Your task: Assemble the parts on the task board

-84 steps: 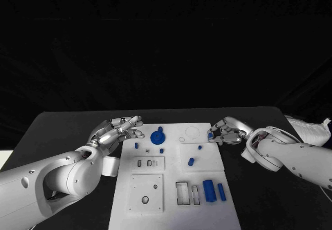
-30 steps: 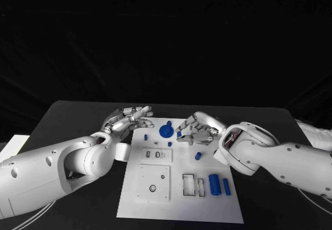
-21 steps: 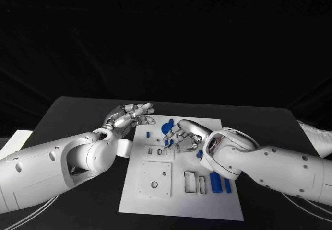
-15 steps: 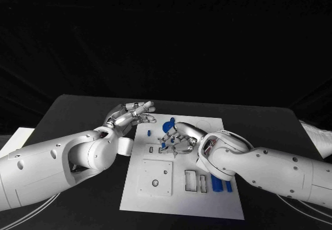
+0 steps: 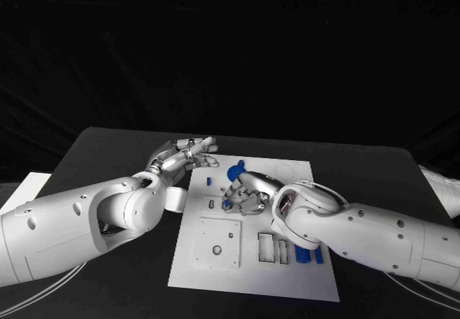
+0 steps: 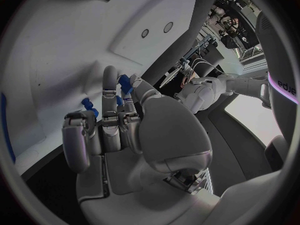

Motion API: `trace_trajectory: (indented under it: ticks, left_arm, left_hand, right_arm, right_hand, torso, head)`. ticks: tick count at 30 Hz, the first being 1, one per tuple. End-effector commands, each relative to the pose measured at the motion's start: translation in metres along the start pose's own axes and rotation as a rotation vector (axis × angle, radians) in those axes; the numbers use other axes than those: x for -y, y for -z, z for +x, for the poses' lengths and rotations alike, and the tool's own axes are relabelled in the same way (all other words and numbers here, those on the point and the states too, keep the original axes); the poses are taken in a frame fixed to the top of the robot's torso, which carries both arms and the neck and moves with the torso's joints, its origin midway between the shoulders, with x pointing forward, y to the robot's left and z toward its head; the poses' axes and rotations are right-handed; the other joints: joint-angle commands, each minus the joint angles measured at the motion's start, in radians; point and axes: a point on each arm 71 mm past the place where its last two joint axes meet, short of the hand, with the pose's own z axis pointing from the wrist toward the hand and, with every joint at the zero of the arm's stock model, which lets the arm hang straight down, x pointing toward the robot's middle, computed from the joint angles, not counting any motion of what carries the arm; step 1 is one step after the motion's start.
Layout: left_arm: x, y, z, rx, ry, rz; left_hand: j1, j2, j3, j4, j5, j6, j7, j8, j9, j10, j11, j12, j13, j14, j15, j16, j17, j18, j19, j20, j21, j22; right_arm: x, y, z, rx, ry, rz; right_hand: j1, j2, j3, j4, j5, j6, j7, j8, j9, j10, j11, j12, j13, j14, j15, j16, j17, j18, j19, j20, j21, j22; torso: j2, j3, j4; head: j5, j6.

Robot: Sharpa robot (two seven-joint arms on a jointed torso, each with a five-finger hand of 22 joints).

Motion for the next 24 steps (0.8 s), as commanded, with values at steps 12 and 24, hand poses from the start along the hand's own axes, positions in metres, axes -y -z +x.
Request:
trace_trajectory:
  ticks: [12,24]
  left_arm:
    - [0.0008,0.0004,0.0023,-0.021,0.013,0.005]
    - [0.0006,0.0005,0.0029,-0.024,0.014,0.003]
  left_hand:
    - [0.002,0.005,0.000,-0.007,-0.004,-0.001,0.000,-0.002,0.000,-0.002,-0.002,-0.001,-0.001,-0.004,0.002,-0.006,0.001,0.002,-0.004,0.000,0.004,0.001]
    - [0.002,0.005,0.000,-0.007,-0.004,-0.001,0.000,-0.002,0.000,-0.002,-0.002,-0.001,-0.001,-0.004,0.002,-0.006,0.001,0.002,-0.004,0.000,0.004,0.001]
  right_arm:
    - [0.0058,0.0009,0.0015,-0.024,0.094,0.033]
    - [0.0074,-0.0003,0.0015,-0.024,0.113,0.045]
  right_hand:
    - [-0.013,-0.001,0.007,-0.003,0.007,0.025,-0.014,0.005,0.008,0.090,-0.006,0.001,0.244,0.021,-0.007,-0.002,-0.001,-0.008,0.059,-0.007,0.001,0.164]
    - [-0.019,-0.005,0.008,-0.002,0.005,0.025,-0.013,0.003,0.008,0.090,-0.005,0.000,0.244,0.022,-0.007,-0.001,-0.001,-0.008,0.058,-0.007,0.000,0.164]
  torso:
    - [-0.001,0.0005,-0.0021]
    - [0.000,0.0006,-0.0017]
  head:
    - [-0.005,-0.001]
    - [-0.006,-0.001]
